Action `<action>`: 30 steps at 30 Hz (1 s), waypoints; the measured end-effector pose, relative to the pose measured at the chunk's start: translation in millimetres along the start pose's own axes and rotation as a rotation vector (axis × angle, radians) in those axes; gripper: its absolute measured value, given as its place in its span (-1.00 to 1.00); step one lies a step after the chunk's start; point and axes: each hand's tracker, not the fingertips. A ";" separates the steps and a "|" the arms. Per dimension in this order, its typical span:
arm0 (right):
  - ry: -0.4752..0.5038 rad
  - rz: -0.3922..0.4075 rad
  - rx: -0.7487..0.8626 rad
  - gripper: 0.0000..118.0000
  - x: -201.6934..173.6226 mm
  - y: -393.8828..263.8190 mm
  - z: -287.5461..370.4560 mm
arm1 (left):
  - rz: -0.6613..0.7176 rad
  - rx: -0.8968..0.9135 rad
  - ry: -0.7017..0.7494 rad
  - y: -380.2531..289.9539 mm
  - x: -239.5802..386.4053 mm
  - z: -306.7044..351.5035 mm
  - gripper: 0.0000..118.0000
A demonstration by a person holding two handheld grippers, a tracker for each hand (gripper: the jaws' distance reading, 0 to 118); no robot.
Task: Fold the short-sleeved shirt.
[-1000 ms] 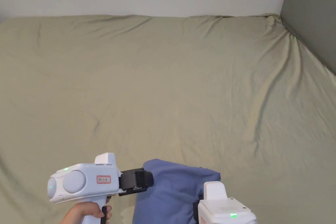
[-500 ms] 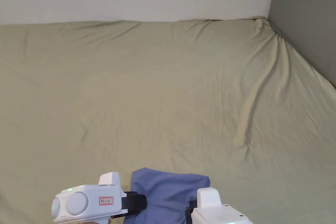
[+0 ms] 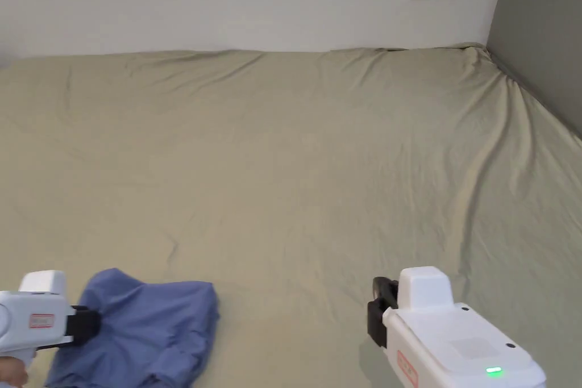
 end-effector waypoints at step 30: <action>-0.168 0.041 0.298 -0.96 28.0 69.5 60.2 | 0.054 0.666 0.118 55.4 53.1 179.7 0.83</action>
